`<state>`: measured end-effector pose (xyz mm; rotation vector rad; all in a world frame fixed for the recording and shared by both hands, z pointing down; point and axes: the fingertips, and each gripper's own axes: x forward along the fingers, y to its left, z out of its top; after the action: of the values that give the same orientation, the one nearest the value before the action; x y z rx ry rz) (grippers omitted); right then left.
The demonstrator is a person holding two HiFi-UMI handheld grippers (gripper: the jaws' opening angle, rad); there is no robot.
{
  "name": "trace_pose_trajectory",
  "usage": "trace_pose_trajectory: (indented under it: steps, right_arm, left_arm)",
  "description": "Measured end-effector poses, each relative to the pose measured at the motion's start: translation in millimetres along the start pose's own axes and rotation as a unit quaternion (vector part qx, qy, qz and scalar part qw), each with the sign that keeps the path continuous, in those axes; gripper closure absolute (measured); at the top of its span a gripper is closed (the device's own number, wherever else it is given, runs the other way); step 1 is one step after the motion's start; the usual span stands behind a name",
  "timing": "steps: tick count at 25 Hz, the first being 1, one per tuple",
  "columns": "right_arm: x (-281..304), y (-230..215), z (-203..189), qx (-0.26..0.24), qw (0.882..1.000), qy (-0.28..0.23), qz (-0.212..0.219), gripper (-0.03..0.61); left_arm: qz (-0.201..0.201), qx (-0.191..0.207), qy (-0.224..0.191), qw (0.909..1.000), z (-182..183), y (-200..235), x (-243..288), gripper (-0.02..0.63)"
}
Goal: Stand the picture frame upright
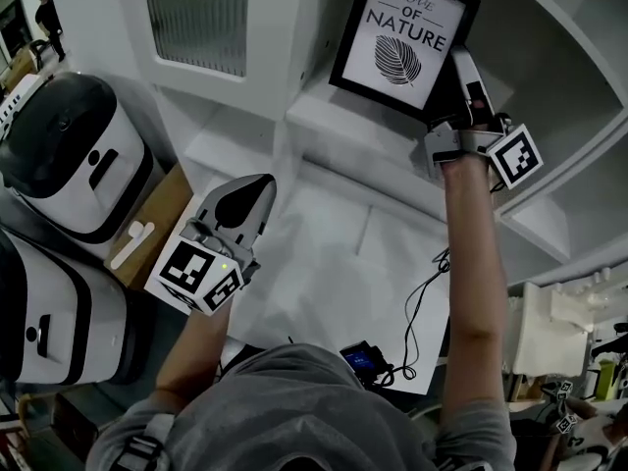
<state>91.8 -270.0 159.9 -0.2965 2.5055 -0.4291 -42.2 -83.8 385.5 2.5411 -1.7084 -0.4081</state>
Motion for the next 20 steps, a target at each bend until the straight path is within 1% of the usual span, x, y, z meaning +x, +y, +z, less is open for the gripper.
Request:
trace_pose_trajectory:
  steps: [5, 12, 16, 20]
  right_arm:
    - [36.3, -39.4, -4.9, -0.001, 1.000, 0.011, -0.020, 0.497]
    - [57.2, -84.6, -11.8, -0.028, 0.997, 0.031, -0.063, 0.497]
    - [61.6, -99.9, -10.9, -0.024, 0.996, 0.025, -0.079, 0.497]
    - [60.1, -105.3, -11.1, -0.022, 0.996, 0.023, -0.078, 0.497]
  left_arm:
    - [0.004, -0.009, 0.004, 0.9999, 1.3, 19.2, 13.0, 0.607]
    - [0.002, -0.016, 0.004, 0.9999, -3.3, 22.8, 22.1, 0.607]
    - [0.000, -0.022, 0.006, 0.9997, -7.5, 25.1, 24.5, 0.607]
    - [-0.001, -0.027, 0.008, 0.9996, -12.7, 26.4, 30.1, 0.607]
